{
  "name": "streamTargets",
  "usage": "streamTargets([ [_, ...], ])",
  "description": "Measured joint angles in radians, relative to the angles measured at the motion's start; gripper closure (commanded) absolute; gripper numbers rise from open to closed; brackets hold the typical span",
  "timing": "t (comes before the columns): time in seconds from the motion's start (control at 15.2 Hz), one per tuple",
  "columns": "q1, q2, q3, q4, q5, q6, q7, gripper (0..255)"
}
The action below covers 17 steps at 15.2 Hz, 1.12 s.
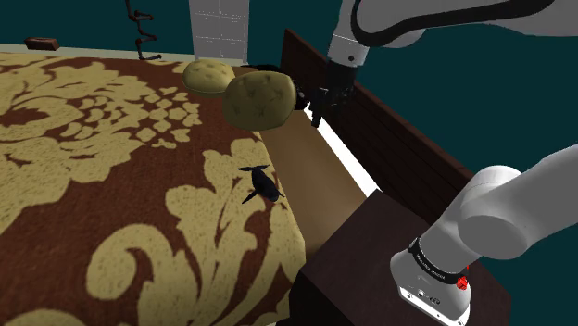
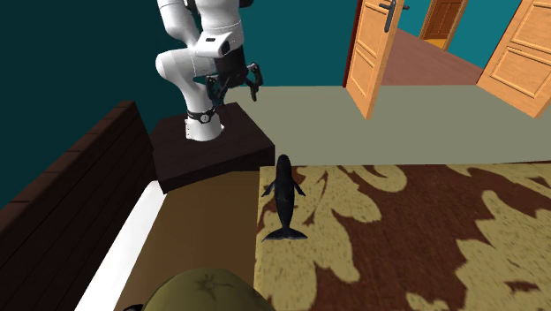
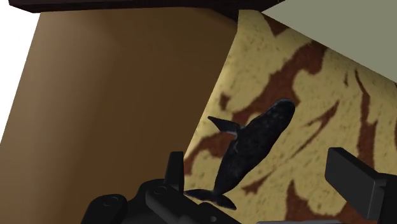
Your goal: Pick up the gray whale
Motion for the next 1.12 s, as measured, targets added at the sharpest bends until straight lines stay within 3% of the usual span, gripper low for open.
streamTargets([
  [0.59, 0.013, 0.343, 0.022, 0.095, 0.071, 0.176, 0.088, 0],
  [1.12, 0.020, 0.662, 0.031, 0.275, 0.132, 0.254, 0.148, 0],
])
